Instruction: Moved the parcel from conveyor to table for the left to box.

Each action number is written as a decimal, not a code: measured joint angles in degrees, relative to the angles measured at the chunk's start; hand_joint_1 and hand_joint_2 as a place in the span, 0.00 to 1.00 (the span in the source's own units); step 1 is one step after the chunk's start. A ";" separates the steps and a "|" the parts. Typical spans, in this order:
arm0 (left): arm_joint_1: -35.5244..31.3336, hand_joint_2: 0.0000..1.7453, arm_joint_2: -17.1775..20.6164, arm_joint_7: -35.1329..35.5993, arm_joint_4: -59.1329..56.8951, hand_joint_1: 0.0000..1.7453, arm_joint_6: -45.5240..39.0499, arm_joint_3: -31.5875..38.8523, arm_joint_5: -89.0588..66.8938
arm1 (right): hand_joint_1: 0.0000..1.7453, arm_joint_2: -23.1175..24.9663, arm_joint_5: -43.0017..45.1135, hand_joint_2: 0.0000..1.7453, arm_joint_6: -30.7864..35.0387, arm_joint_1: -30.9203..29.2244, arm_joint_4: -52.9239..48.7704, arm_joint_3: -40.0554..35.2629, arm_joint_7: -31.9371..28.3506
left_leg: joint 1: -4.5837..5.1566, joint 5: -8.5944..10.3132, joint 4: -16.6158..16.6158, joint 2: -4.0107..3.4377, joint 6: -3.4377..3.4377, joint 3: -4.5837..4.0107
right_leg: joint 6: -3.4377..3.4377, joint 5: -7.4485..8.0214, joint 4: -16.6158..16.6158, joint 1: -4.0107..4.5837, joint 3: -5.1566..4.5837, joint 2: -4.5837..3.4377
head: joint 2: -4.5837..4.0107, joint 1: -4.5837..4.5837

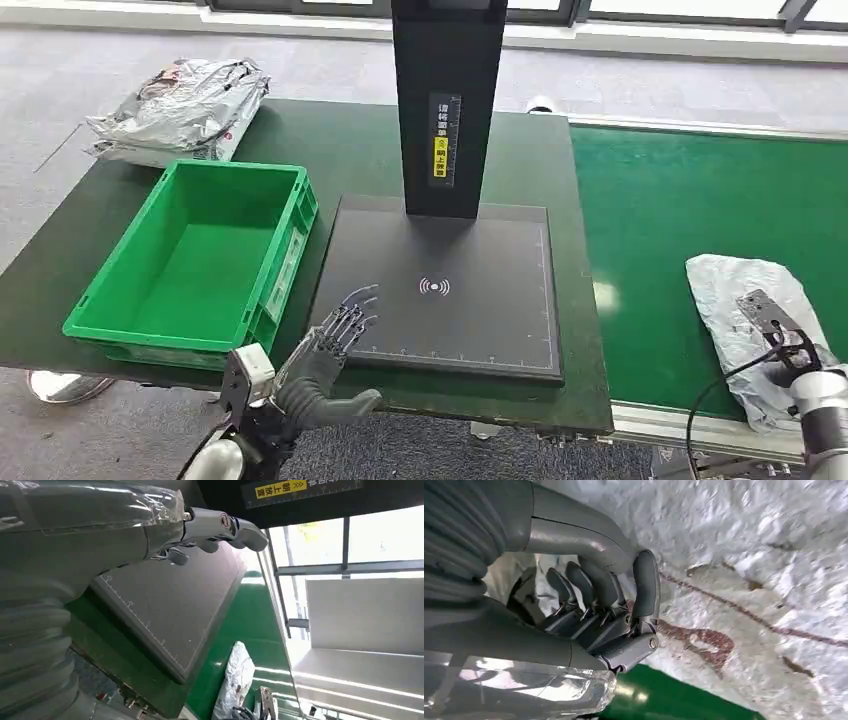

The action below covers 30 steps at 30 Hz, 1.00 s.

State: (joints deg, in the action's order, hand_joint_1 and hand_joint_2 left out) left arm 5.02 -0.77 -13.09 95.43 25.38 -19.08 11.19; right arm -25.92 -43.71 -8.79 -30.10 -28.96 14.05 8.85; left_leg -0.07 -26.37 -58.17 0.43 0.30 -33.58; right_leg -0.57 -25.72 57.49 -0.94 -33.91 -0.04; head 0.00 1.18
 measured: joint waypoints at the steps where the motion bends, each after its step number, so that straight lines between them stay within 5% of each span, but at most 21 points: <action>1: 0.02 1.00 0.00 -0.02 0.02 0.00 0.00 0.07 0.02 | 1.00 0.11 2.24 1.00 -1.45 -0.03 0.00 0.07 -1.73 | 0.00 0.00 0.00 -0.01 0.00 0.00 | 0.00 0.00 0.00 0.00 0.00 -0.01 | 0.02 -0.02; 6: 0.11 1.00 0.00 -0.55 0.02 0.00 0.00 0.68 0.13 | 1.00 1.05 12.06 1.00 -5.75 -0.07 0.00 2.95 -8.35 | 0.00 0.01 0.00 0.08 -0.01 0.01 | 0.00 0.00 0.00 0.00 0.00 0.07 | 0.00 -0.02; 7: 0.16 1.00 0.00 -0.72 0.02 0.00 0.00 0.74 0.13 | 0.58 1.22 13.42 1.00 -6.23 -0.06 0.00 3.65 -9.16 | 0.00 0.02 0.00 0.09 -0.01 0.00 | 0.00 0.00 0.00 0.00 0.00 0.08 | 0.00 -0.02; 9: 0.23 1.00 0.00 -1.12 0.02 0.00 -0.02 0.85 0.04 | 0.00 1.51 16.68 1.00 -6.25 -0.06 0.00 4.90 -10.40 | 0.00 0.02 0.00 0.09 -0.01 -0.01 | 0.00 0.00 0.00 0.00 0.00 0.08 | 0.02 -0.02; 19: 0.99 1.00 -0.20 -0.31 0.98 0.00 -0.72 0.85 -0.50 | 0.00 2.58 16.92 1.00 3.32 0.29 -7.87 6.12 -5.42 | 0.00 0.01 0.00 0.08 -0.01 0.00 | 0.00 0.00 -0.01 0.00 -0.01 0.07 | 0.00 -0.02; 30: 0.88 1.00 -0.42 -0.06 0.94 0.00 -0.50 0.85 -0.61 | 0.00 1.88 13.60 1.00 6.40 1.10 -8.44 4.96 -3.50 | 0.00 0.01 0.00 0.07 -0.01 0.02 | 0.00 0.00 -0.02 0.00 -0.03 0.06 | 0.00 -0.02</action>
State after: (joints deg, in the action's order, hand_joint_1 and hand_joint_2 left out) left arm 5.90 -1.18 -13.16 96.37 24.87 -18.23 10.58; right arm -24.04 -30.11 -2.39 -29.00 -37.40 19.02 5.35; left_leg -0.07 -26.36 -58.18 0.50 0.29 -33.56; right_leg -0.57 -25.73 57.47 -0.94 -33.93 0.02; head 0.00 1.16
